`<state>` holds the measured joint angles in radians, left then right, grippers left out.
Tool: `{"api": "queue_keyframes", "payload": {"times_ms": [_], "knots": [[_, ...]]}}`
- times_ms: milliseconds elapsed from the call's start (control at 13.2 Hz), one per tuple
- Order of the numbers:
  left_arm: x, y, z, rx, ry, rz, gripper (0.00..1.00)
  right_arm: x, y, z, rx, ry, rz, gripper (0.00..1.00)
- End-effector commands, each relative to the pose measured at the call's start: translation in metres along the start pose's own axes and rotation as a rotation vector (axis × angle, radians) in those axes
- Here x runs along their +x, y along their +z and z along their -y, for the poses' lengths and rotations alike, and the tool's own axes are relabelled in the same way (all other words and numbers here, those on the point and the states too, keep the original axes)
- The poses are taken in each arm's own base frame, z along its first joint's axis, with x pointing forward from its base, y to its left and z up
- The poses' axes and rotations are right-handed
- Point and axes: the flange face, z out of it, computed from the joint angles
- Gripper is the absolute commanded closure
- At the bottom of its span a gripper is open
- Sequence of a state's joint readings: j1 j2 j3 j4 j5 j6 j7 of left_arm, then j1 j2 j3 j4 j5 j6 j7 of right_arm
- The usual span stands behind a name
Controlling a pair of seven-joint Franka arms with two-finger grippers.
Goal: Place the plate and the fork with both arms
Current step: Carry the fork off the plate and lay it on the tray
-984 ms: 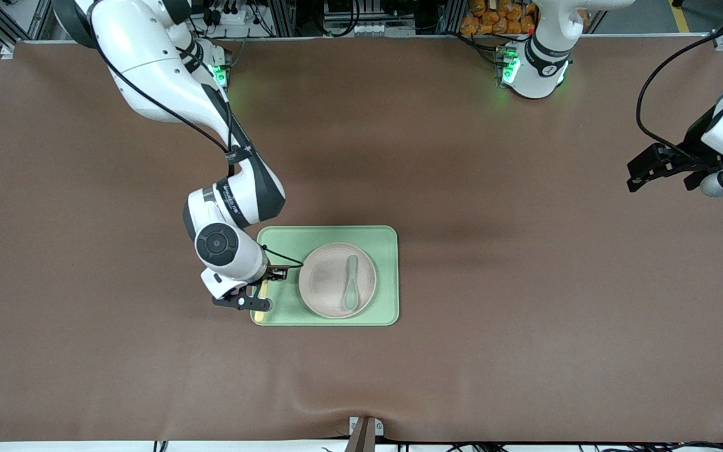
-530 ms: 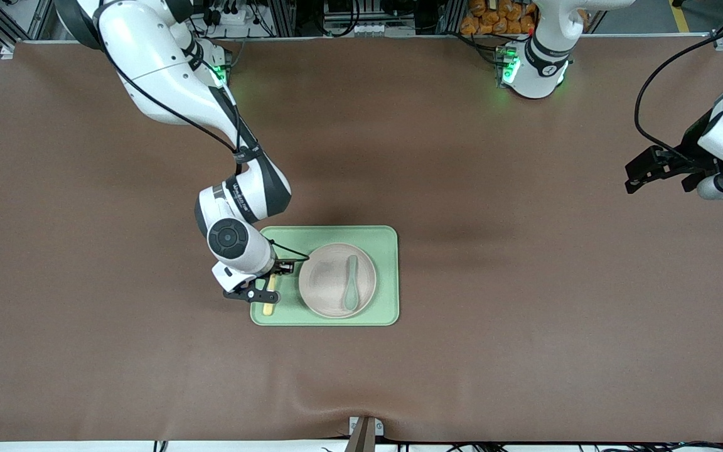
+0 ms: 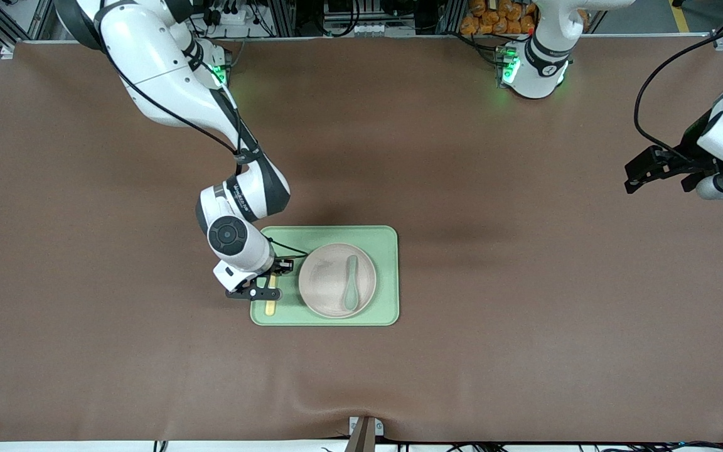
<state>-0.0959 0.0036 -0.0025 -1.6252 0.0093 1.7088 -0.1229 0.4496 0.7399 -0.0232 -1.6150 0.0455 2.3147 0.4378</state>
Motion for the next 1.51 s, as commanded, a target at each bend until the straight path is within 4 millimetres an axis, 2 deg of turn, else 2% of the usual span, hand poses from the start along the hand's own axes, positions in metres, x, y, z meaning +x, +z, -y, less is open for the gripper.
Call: {"api": "queue_keyframes", "payload": {"times_ms": [0,303,378,454,530,605,681,832,1059,1286,1438], "knots": [[0.000,-0.003,-0.003,0.010,0.012,0.000,0.00,-0.005,0.005,-0.006,0.011,-0.012,0.005,1.00],[0.001,0.000,-0.003,0.011,0.012,0.005,0.00,-0.011,0.014,-0.008,0.013,-0.012,-0.003,0.99],[0.002,0.001,-0.003,0.011,0.012,0.006,0.00,-0.010,0.013,-0.008,0.014,-0.012,-0.006,0.96],[0.002,0.001,-0.003,0.011,0.012,0.007,0.00,-0.010,0.013,-0.008,0.013,-0.012,-0.003,0.88],[0.002,0.000,-0.003,0.011,0.012,0.005,0.00,-0.011,0.014,-0.008,0.012,-0.012,0.000,0.67],[0.002,0.000,-0.003,0.011,0.012,0.005,0.00,-0.011,0.012,-0.008,0.010,-0.014,-0.001,0.27],[0.002,0.000,-0.003,0.011,0.012,0.005,0.00,-0.010,0.010,-0.007,0.011,-0.014,-0.004,0.00],[0.002,0.000,-0.003,0.011,0.012,0.005,0.00,-0.009,0.003,-0.008,0.014,-0.013,-0.009,0.00],[0.002,0.000,-0.003,0.011,0.011,0.005,0.00,-0.003,-0.032,-0.008,0.031,-0.007,-0.042,0.00],[0.002,0.001,-0.004,0.011,0.014,0.007,0.00,0.005,-0.073,-0.026,0.041,0.020,-0.057,0.00],[0.002,0.001,-0.004,0.011,0.014,0.007,0.00,0.010,-0.090,-0.039,0.046,0.035,-0.065,0.00]]}}
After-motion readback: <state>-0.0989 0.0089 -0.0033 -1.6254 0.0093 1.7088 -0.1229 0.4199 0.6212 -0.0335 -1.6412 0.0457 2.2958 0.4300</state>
